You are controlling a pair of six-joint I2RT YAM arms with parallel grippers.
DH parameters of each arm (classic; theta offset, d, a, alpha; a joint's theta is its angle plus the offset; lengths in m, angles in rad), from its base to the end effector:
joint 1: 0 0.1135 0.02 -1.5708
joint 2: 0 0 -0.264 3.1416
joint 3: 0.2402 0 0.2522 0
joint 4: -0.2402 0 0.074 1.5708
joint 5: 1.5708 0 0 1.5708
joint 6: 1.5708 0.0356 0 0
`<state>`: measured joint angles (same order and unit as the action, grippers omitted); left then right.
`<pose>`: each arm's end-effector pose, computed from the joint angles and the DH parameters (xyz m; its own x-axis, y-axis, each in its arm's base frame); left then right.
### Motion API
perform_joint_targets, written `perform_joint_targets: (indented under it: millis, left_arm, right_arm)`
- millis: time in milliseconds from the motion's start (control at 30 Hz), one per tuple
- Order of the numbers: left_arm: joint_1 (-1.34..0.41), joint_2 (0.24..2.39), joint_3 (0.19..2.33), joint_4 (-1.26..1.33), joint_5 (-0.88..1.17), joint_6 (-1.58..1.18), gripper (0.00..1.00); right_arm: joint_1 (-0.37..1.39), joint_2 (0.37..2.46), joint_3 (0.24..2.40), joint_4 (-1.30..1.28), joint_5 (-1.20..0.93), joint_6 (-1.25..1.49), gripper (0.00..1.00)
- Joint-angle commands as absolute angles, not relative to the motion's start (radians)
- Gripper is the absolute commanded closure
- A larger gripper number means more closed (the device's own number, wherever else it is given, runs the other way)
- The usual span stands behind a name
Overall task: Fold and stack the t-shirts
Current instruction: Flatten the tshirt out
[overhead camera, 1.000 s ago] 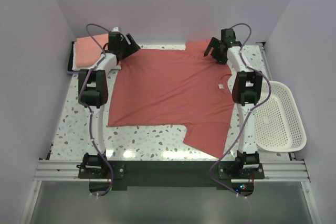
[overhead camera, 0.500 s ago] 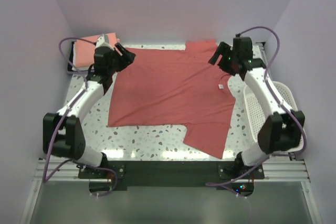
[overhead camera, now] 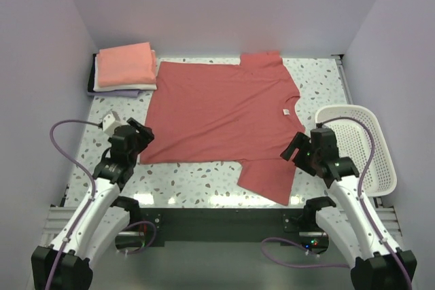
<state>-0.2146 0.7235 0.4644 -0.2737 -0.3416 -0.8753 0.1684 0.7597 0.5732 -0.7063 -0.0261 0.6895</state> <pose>0.1656 -0.0239 0.2289 -0.2556 -0.6846 -0.6826 -0.4331 0.7123 -0.5523 0.1469 0.0259 0.2235 -0.7093 0.5245 -0.4710 0.3467 0.8413 0.4147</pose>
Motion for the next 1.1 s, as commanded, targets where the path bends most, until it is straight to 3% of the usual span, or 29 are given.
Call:
perform_joint_targets:
  millis: [0,367,700,1067]
  left_arm:
    - [-0.213,0.692,0.428,-0.411,-0.457,-0.948,0.34]
    - [-0.213,0.721,0.379,-0.529,-0.503,-1.092,0.43]
    - [-0.213,0.793,0.308,-0.439,-0.476,-1.132,0.47]
    - [-0.215,0.808,0.255,-0.335,-0.488,-1.128,0.65]
  right_arm:
    - [0.167,0.729,0.563,-0.776,0.046,0.730,0.22]
    - [0.169,0.831,0.568,-0.758,0.048,0.749,0.23]
    - [0.167,0.848,0.575,-0.775,0.124,0.801,0.23]
    - [0.167,0.930,0.566,-0.710,0.140,0.781,0.23]
